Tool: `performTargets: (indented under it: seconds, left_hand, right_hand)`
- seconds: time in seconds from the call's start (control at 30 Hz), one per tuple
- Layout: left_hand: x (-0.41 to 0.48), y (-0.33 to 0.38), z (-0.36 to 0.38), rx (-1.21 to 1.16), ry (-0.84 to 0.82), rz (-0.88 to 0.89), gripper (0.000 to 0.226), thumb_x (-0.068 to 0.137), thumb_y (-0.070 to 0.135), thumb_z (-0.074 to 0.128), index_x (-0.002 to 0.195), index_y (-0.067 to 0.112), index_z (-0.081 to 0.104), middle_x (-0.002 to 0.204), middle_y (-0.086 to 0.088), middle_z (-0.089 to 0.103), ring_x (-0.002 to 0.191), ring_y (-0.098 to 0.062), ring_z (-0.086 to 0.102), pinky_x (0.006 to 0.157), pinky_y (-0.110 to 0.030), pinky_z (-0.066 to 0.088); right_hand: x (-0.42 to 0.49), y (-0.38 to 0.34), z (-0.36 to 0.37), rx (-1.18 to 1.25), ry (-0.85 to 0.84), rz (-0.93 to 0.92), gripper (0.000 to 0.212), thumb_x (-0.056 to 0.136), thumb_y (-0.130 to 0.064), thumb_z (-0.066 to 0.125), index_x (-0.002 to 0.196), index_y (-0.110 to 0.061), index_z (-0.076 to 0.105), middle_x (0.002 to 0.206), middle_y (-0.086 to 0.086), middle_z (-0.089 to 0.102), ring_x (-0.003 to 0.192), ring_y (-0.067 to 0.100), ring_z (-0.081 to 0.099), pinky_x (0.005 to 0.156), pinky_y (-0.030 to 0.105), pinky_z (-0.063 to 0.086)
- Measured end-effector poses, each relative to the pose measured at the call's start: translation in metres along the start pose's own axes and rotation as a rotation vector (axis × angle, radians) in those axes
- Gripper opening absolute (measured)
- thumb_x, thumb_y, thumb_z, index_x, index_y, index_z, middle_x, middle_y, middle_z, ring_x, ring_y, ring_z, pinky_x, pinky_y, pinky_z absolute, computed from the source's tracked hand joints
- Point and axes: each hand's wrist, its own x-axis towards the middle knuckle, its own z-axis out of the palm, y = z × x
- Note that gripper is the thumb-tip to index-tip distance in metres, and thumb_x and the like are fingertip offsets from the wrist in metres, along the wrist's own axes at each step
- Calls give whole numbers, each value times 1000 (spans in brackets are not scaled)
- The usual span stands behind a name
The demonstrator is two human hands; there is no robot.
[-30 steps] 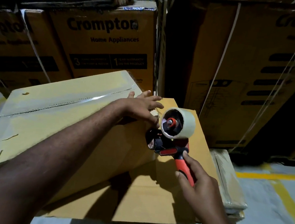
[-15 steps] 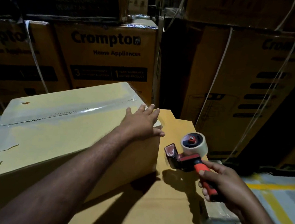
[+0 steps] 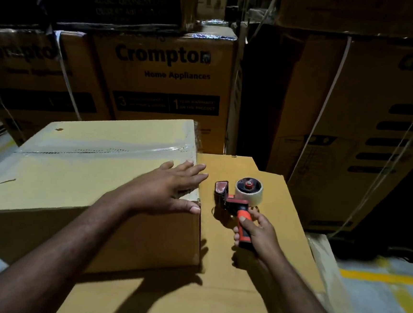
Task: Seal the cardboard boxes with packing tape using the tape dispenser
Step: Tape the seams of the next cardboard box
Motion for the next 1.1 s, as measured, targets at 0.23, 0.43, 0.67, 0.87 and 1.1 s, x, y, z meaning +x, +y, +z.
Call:
performTargets:
  seconds: [0.23,0.43,0.67,0.87,1.1]
  left_hand:
    - [-15,33,11,190,58,-195,100,77,84,12,159,31,-10,165,11,-18,153,-7,-14,126,-45,1]
    - [-16,53,23,205,118,-361,86,94,75,29,161,30,-2,167,11,-12,154,-8,-10,125,-53,3]
    - [-12,61,27,195,155,-486,95,90,77,38,160,32,-7,166,11,-16,154,-9,-10,123,-57,4]
    - [-16,58,25,110,193,-407,78,102,54,40,161,26,-3,168,7,-12,155,-11,-9,127,-44,2]
    - [-27,29,-15,-317,-54,-274,79,97,12,60,161,23,14,167,9,8,145,7,-3,121,-21,-3]
  right_hand:
    - [23,43,9,39,1,97,38,99,-16,55,134,-27,43,83,26,62,65,34,60,59,42,52]
    - [31,28,3,-1107,106,9,36,94,-42,53,129,-31,57,106,0,67,89,20,62,72,32,51]
    - [-35,-53,35,-649,244,-693,28,97,-30,58,120,-20,69,107,-10,69,97,2,63,79,23,55]
    - [-100,-50,108,-607,-177,-790,57,103,-44,35,153,-28,13,156,-23,15,143,-13,8,116,10,13]
    - [-82,-30,121,-646,-87,-800,60,104,-39,35,154,-32,4,162,-18,6,146,-8,-1,115,9,10]
